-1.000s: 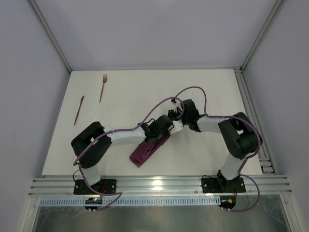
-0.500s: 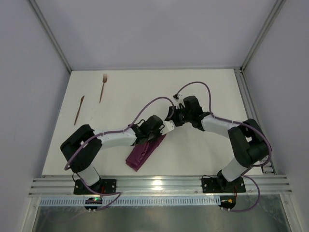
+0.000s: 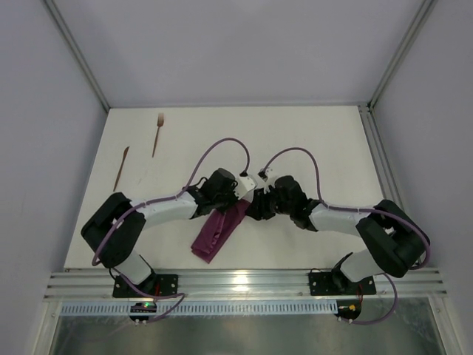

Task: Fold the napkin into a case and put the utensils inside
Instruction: Stuff the top corner of the smaller-rectangle-folded napkin into the folded napkin.

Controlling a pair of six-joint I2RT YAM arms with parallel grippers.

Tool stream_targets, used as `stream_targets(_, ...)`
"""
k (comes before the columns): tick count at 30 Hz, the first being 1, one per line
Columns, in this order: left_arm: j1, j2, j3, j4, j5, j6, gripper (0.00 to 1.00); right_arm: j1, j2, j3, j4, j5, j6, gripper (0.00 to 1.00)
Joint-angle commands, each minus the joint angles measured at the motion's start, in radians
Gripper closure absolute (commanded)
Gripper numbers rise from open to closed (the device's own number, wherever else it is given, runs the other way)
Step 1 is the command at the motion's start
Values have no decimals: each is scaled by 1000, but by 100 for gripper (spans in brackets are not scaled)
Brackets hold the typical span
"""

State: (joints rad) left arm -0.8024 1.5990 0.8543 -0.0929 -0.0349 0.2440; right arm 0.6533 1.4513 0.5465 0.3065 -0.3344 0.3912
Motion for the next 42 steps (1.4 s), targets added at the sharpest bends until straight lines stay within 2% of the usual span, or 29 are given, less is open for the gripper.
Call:
stream_targets(1, 0, -42, -24, 58, 81, -22, 90, 77, -19, -28, 201, 133, -8, 60)
stream_targets(16, 2, -76, -26, 41, 101, -29, 87, 173, 152, 46, 253, 227, 34, 61)
stream_targets(23, 9, -83, -20, 15, 109, -55, 86, 178, 188, 32, 258, 259, 67, 61)
stream_targets(28, 54, -83, -17, 8, 136, -109, 86, 178, 126, -68, 417, 281, 97, 61)
stream_targets(37, 58, -80, -24, 4, 141, -114, 86, 181, 66, -92, 428, 285, 6, 60)
stream_targets(42, 58, -83, -27, -2, 148, -111, 86, 230, 75, -86, 413, 330, -15, 60)
